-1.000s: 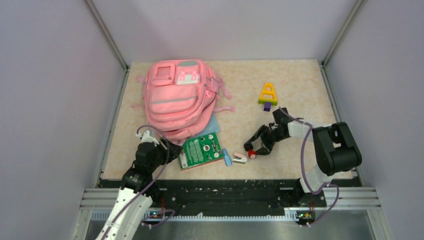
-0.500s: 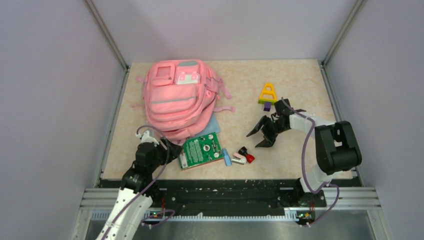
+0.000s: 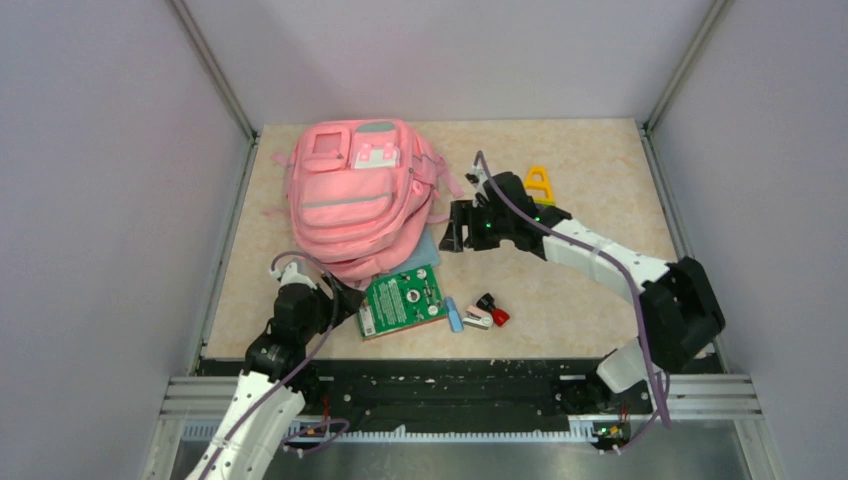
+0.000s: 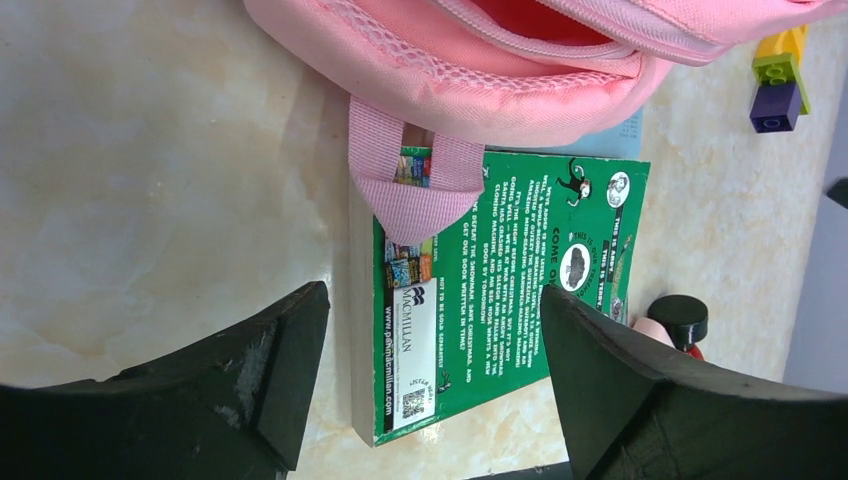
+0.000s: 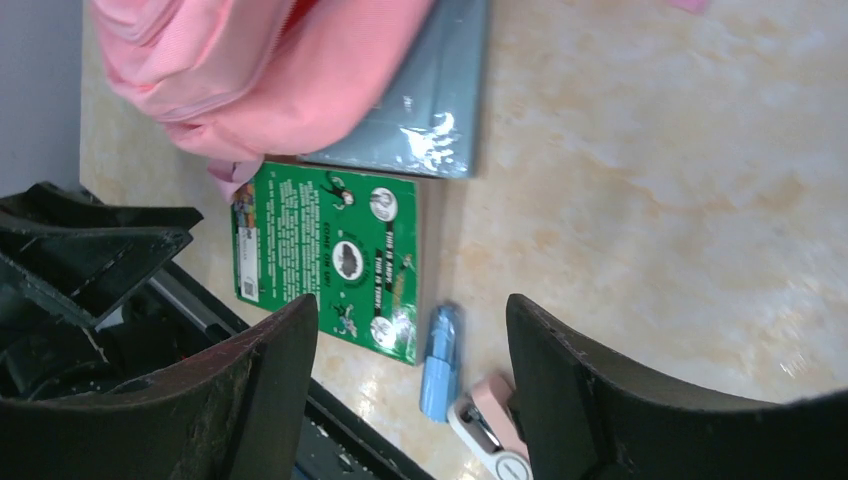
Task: Pack the student bag
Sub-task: Adjust the personal item at the center of the board, then pick up the book from the center of the board.
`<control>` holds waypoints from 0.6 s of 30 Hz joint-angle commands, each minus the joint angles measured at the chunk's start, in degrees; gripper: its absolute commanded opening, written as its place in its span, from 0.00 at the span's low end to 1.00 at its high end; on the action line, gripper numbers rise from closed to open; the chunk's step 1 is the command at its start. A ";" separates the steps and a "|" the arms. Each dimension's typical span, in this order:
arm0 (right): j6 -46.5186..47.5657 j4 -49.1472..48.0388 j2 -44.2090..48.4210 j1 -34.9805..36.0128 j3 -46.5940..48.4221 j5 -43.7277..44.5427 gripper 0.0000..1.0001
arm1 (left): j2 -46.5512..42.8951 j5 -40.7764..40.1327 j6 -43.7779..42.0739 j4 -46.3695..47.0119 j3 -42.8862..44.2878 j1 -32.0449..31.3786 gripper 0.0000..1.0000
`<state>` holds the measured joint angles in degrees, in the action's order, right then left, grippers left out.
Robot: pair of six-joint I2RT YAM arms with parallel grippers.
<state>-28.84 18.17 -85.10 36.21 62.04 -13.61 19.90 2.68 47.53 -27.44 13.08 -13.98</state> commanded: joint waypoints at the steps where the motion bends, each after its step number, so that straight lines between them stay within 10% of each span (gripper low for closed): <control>1: 3.98 -5.91 -8.80 2.80 4.02 -3.34 0.67 | 1.01 2.00 2.13 5.15 -1.16 -0.08 0.81; 18: 4.26 -15.37 -25.24 6.24 4.03 -18.82 0.59 | 15.25 8.67 0.75 15.35 -4.97 -0.08 0.68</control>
<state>-25.85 7.97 -107.22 41.89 64.60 -25.34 32.97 9.76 49.47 -16.21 9.39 -13.98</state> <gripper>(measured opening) 0.598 0.729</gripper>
